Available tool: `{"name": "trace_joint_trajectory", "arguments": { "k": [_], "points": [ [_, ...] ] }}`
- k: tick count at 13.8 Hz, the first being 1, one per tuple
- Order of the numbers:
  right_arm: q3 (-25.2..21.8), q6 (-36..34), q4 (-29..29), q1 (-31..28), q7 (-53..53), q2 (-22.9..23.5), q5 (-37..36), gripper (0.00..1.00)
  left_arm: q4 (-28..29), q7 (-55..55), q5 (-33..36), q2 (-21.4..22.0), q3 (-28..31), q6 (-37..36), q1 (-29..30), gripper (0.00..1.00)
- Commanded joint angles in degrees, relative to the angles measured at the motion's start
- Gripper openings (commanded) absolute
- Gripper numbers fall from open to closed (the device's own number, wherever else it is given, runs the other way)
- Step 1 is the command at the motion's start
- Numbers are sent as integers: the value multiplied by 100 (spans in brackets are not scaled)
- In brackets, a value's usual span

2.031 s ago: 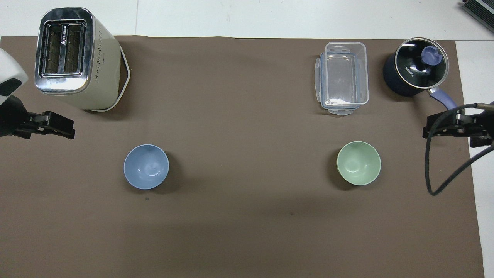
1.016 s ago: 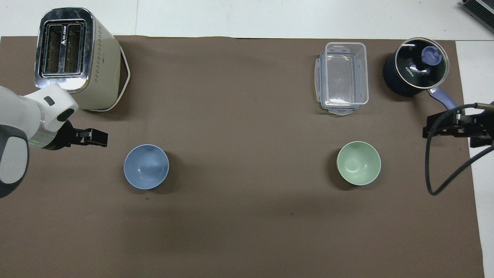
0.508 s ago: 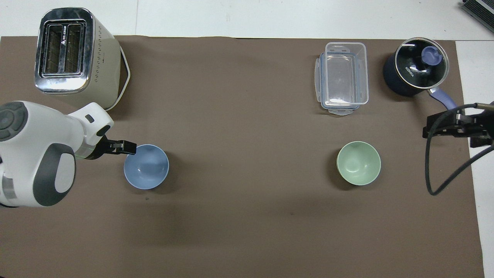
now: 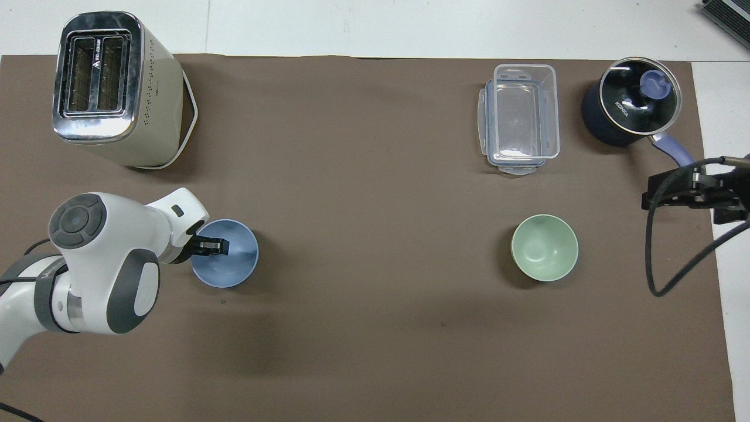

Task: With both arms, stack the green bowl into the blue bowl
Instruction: 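Reach the left gripper to the blue bowl rim and grasp it, then slide the blue bowl with the left gripper toward the table center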

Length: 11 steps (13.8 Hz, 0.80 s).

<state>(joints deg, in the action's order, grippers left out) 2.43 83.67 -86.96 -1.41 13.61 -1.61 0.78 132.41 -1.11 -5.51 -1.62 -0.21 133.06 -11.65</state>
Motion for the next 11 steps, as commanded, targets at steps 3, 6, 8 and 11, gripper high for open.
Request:
{"name": "trace_joint_trajectory", "arguments": {
  "k": [3, 6, 8, 11],
  "points": [
    [-14, -52, -14, -61, -43, -59, 89, 100, -214, -38, -73, 13, 83, -164, -48, 0],
    [29, -70, -14, -52, -43, -59, 89, 100, -838, -56, -73, 100, 83, -1016, 4, 0],
    [47, -70, -14, -43, -43, -59, 89, 100, -1137, -169, -82, 144, 74, -1290, 5, 0],
    [12, -53, -14, -52, -43, -59, 89, 100, -1191, -845, -126, 241, -48, -1309, -188, 0]
  ]
}}
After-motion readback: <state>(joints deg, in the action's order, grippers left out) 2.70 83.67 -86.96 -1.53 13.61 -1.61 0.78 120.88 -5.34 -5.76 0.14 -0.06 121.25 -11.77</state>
